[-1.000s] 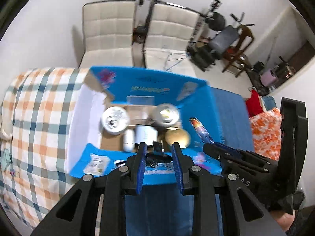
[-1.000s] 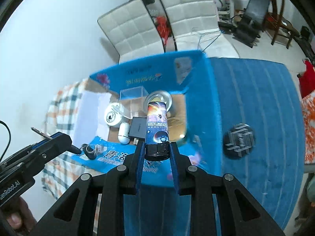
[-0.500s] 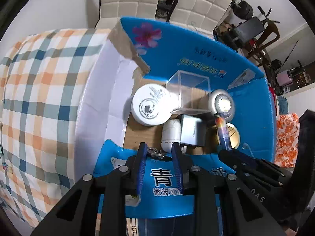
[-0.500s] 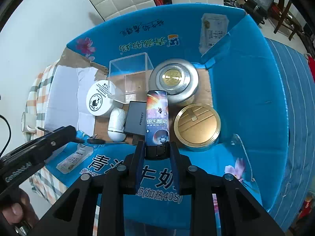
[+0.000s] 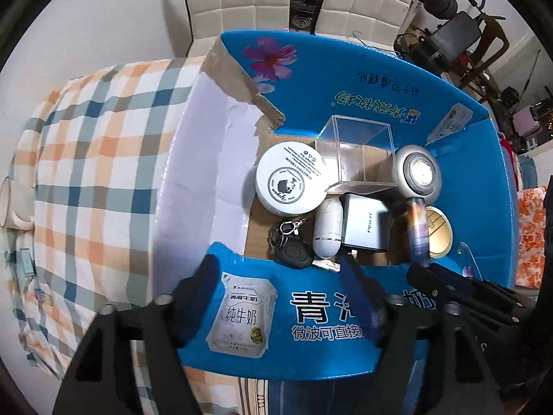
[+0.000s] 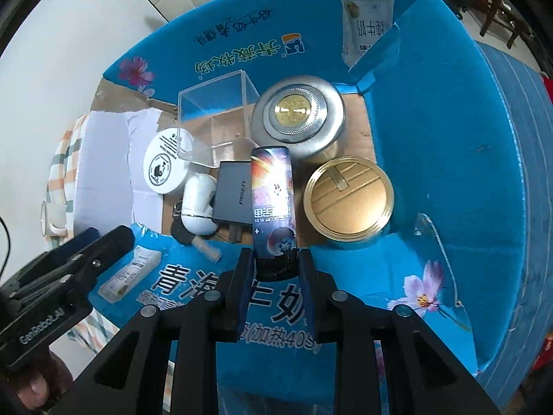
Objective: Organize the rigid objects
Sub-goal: 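Carry the keys and bottle into the blue box and open both tools, then lift both tools out of the box, moving the right tool toward the black tin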
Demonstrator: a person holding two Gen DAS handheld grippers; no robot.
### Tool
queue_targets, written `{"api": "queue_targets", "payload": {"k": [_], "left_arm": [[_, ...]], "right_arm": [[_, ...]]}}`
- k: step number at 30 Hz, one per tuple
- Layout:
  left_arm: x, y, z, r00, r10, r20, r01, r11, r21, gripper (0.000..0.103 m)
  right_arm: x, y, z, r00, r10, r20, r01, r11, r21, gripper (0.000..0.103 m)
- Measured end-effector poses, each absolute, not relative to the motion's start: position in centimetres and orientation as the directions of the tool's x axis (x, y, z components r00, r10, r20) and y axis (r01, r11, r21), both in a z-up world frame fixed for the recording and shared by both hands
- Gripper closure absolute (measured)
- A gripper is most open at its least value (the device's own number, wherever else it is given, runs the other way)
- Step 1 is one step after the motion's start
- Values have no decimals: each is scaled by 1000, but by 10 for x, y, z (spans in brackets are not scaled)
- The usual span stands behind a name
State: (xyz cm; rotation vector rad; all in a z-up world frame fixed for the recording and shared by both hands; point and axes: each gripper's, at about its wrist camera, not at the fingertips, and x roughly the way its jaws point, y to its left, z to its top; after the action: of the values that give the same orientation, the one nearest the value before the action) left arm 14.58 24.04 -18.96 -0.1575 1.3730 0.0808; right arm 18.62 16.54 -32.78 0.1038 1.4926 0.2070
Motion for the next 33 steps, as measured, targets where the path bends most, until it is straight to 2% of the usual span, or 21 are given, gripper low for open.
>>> {"api": "queue_targets", "payload": {"k": [1,3,5,7,9,10,11,17,33], "left_arm": [[145,240,-188,198,-20,-980,-150,987,-51,16],[144,238,-185,207,-2,-978,-147,989,-33,12],[143,236,-181,211,15,-977,-145,989,-17,2],[142,235,-176,223,26,-975,-143,990,-6,0],[140,233,-170,234,44,-971,-143,990,10,0],[140,232,-166,241,49,-969,-144,989,14,0],[138,230,-162,250,54,-967,-144,989,18,0],[130,219,-135,302,67,-951,-137,990,26,0],[80,190,-26,447,44,-893,-117,993,-10,0]], "right_arm": [[185,165,-326,73,191,-979,-76,980,186,70],[183,163,-320,86,179,-980,-88,981,171,66],[181,161,-315,93,169,-981,-87,983,161,60],[179,159,-308,113,151,-982,-91,986,141,53],[177,157,-300,136,120,-983,-101,989,107,40],[176,157,-295,153,101,-983,-106,991,85,21],[175,156,-290,174,86,-981,-110,992,67,13],[167,146,-255,247,15,-969,-123,992,-16,11],[108,108,-124,372,122,-920,-141,987,74,11]]}}
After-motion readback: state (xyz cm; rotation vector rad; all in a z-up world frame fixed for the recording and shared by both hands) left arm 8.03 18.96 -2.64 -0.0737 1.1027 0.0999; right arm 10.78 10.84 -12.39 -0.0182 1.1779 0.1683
